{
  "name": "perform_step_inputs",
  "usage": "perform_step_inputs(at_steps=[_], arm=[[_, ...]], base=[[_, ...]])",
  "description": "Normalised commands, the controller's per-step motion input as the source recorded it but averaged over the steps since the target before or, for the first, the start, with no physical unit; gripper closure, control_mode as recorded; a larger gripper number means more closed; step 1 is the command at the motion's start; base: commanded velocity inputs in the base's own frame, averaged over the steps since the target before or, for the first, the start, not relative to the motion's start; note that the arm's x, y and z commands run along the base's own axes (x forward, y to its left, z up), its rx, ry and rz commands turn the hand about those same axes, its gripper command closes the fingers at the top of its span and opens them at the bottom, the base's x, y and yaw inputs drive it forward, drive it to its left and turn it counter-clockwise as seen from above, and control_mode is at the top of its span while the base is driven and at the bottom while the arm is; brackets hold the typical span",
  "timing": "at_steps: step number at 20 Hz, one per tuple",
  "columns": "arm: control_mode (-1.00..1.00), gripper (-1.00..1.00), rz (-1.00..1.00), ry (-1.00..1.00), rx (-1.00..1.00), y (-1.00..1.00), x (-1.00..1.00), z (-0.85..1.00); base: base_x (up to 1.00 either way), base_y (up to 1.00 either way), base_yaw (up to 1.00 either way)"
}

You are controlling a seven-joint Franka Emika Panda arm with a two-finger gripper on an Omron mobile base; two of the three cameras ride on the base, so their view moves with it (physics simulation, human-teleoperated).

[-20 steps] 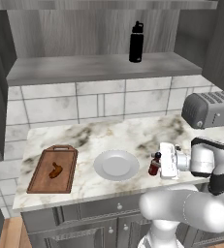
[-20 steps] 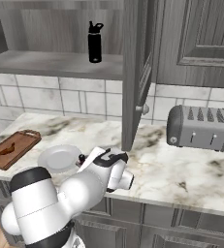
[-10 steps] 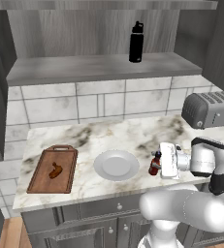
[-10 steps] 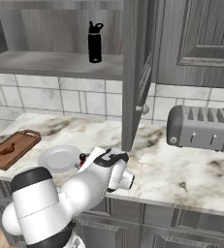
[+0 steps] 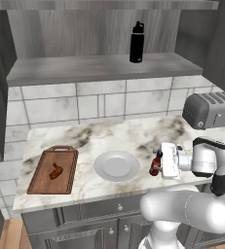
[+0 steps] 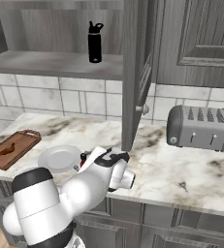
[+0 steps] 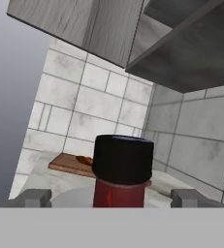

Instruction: Pick the chicken drumstick from the plate and place it on the cutting board. Then pick the condiment bottle from the cabinet and place it next to the cutting board.

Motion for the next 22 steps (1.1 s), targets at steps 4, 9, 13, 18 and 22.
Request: perform_step_inputs(at_steps=[4,9,13,18,22], arm=[[-1.0,-1.0,0.0,0.0,0.0,0.0,0.0,0.0],[-1.0,-1.0,0.0,0.0,0.0,-0.01,0.0,0.0],[-1.0,-1.0,0.0,0.0,0.0,-0.06,-0.01,0.0],[-1.0,-1.0,0.0,0.0,0.01,-0.11,0.0,0.01],[-1.0,-1.0,0.0,0.01,0.01,-0.16,0.0,0.03]], base=[[0.0,0.0,0.0],[0.0,0.0,0.0],[0.0,0.0,0.0],[0.0,0.0,0.0],[0.0,0.0,0.0]])
